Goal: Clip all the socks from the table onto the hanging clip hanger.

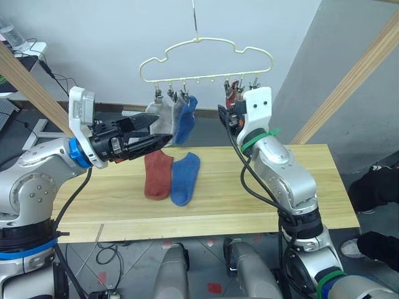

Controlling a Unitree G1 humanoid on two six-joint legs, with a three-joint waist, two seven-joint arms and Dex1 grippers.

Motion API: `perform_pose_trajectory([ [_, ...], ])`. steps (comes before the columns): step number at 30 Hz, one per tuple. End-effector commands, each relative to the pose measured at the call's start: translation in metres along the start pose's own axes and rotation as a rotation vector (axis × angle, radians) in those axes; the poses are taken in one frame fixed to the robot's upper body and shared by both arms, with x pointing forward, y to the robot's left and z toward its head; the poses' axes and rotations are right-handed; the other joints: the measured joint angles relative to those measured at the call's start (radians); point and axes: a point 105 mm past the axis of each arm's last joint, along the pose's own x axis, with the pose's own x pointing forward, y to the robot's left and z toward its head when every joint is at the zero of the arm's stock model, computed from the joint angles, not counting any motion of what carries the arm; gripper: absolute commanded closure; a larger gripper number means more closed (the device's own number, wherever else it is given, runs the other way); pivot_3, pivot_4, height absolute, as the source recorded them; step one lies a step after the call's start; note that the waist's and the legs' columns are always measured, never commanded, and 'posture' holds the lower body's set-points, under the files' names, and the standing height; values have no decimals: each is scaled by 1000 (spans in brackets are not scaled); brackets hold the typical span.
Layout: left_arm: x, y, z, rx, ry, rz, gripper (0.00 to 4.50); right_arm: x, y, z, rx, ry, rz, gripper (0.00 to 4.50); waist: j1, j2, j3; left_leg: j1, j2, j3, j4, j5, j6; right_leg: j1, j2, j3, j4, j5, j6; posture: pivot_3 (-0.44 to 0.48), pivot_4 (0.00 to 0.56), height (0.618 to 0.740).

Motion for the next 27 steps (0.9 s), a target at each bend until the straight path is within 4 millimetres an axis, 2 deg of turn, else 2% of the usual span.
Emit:
perform_pose_trajectory([
  [1, 0, -5, 6, 49, -11, -8, 0, 4, -5, 16, -6, -69, -30, 1971, 0, 0, 0, 0, 0, 0, 0, 0, 0, 0, 0, 0, 0, 0, 0, 45, 279, 740],
  [8, 2, -2, 8, 50, -13, -7, 0, 6, -17, 14, -30, -59, -103, 1971, 0, 0, 0, 0, 0, 0, 0, 0, 0, 0, 0, 0, 0, 0, 0, 41, 282, 740],
  [27, 5, -1, 9, 53, -11, -1, 0, 14, -20, 11, -28, -45, -141, 1971, 0, 0, 0, 0, 0, 0, 0, 0, 0, 0, 0, 0, 0, 0, 0, 44, 287, 740],
])
